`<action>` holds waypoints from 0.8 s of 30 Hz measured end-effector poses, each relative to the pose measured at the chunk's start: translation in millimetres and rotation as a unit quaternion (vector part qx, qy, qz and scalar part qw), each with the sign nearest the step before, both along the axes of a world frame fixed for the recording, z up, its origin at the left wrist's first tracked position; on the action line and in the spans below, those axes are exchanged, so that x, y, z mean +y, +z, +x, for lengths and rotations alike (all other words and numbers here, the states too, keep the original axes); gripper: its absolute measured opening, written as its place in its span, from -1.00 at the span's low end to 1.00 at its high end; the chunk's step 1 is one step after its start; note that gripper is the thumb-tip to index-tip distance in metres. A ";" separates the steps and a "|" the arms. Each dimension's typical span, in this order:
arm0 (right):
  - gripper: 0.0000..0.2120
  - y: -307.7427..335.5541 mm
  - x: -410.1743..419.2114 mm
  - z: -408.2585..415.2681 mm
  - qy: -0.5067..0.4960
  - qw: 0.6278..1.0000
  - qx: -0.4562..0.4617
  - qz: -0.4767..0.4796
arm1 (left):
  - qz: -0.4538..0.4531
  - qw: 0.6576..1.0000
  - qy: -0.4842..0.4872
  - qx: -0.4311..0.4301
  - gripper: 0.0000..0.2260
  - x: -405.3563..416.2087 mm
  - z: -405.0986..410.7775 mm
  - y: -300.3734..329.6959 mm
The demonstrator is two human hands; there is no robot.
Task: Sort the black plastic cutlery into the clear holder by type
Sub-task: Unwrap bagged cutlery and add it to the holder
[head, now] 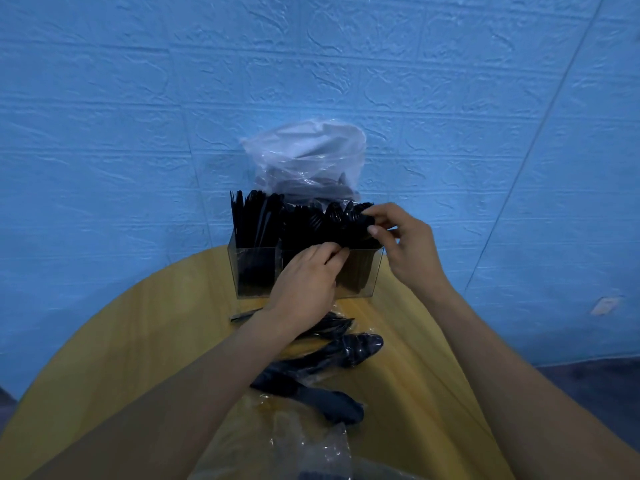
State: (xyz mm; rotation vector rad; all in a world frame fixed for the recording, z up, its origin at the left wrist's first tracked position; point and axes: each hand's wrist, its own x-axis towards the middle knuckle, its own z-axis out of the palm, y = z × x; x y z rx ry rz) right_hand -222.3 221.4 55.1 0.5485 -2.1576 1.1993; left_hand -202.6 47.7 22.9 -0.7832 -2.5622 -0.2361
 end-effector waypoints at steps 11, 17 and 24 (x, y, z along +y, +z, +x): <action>-0.65 -19.5 -8.8 16.2 -0.207 0.939 0.116 0.248 | 0.021 0.998 -0.001 -0.060 -0.54 -12.5 21.6 4.0; -0.85 -35.3 -29.1 81.7 -0.050 0.968 -0.135 0.205 | 0.091 0.988 0.008 -0.128 -0.68 -31.9 69.2 -5.3; -0.73 -49.8 -44.8 133.0 0.040 0.911 -0.288 0.294 | 0.110 0.978 0.036 -0.175 -0.74 -54.8 117.6 -23.0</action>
